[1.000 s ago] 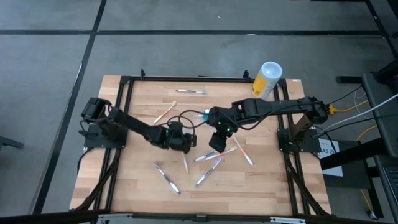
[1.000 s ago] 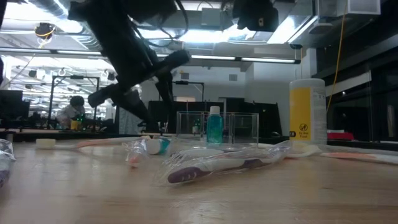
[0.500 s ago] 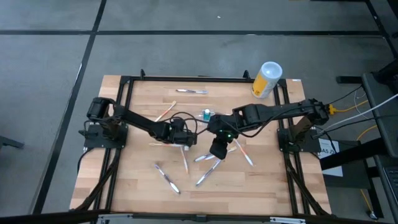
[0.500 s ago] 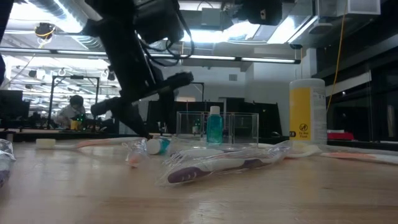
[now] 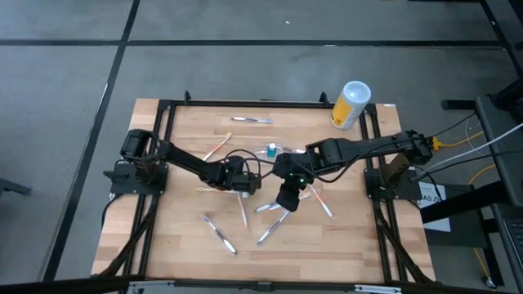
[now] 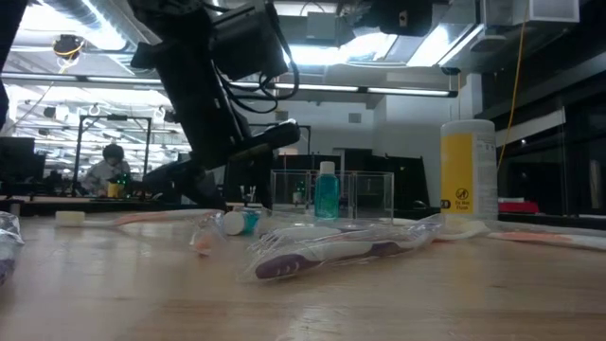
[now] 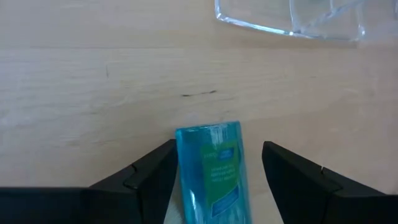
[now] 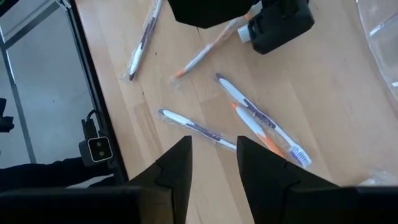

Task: Pick & Place toothbrushing station
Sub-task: Put the blue mouthwash into the middle section of the transparent organizer

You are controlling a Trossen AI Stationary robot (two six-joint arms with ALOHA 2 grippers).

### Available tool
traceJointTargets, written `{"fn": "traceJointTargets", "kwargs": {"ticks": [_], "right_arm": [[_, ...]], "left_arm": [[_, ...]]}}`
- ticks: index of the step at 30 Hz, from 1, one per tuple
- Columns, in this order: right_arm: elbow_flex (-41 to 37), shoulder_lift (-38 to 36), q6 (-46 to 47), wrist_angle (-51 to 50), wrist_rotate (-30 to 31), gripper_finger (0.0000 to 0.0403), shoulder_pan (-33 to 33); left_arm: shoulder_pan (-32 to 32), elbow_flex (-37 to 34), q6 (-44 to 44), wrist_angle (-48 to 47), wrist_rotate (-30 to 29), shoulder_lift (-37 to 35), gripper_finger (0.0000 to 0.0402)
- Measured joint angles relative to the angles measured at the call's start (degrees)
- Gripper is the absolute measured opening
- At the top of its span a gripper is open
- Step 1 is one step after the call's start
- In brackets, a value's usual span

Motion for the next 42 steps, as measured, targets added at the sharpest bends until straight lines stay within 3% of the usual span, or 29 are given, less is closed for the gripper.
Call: {"fn": "traceJointTargets", "kwargs": {"ticks": [18,32,42], "right_arm": [[0.00,0.00,-0.53,0.00,-0.15,0.0127,0.08],[0.00,0.00,-0.53,0.00,-0.15,0.0127,0.12],[0.00,0.00,-0.53,0.00,-0.13,0.0127,0.12]], "left_arm": [[1.02,-0.20,-0.28,-0.16,2.08,0.21,0.0193],[0.80,-0.37,-1.44,3.63,0.20,0.40,0.0113],[0.04,-0.37,-2.61,6.08,-0.92,0.53,0.0112]]}}
